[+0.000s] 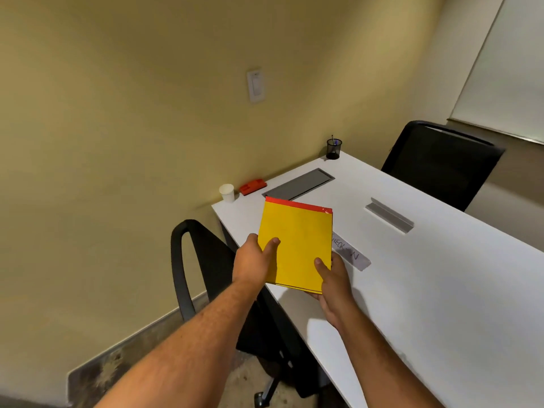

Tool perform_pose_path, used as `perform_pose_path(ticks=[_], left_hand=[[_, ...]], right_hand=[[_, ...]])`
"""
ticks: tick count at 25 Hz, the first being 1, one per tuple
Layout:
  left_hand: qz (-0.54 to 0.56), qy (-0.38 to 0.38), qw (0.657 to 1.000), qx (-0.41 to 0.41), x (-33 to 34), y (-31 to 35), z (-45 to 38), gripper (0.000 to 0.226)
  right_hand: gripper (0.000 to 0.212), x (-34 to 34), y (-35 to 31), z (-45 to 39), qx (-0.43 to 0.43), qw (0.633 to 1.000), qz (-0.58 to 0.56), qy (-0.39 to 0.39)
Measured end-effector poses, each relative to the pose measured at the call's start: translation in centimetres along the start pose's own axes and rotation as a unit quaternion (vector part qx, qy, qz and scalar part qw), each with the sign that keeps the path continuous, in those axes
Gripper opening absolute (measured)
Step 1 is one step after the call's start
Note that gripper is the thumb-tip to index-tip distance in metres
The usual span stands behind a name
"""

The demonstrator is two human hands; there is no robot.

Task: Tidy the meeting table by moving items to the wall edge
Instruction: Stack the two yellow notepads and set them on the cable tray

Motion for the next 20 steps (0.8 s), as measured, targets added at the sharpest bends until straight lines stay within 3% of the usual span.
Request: perform_pose_path(ticks=[9,12,17,20], left_hand=[[0.100,-0.031,0.994,0.014,-9.5,-2.4,-13.2,0.051],[0.132,-0.116,0.984,0.023,-11.8,-4.2,-18.0,0.050],[0.160,-0.316,0.934,0.035,-17.2,-6.9,-24.8,0.031],[0.174,-0.333,0.925,0.052,-21.1,-7.7,-28.5,0.023]], right_hand=[[0.028,8.9,-1.8,-11.4,0.001,1.000,-0.020,0.012],[0.026,11.4,-1.3,-15.1,-0.011,0.998,-0.015,0.068],[0.032,17.0,-1.3,-21.7,-0.052,0.980,-0.081,0.176],[0.028,21.7,-0.6,-24.3,-0.045,0.977,-0.103,0.179]])
Point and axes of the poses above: each hand's wrist, its own z-axis away from the middle knuckle, its own x-axis out of the palm, y = z × x, the point moved 5 cm from there along -z, towards the middle knuckle, and after that the axes turned 15 degrees about -y, right-handed, at the moved point
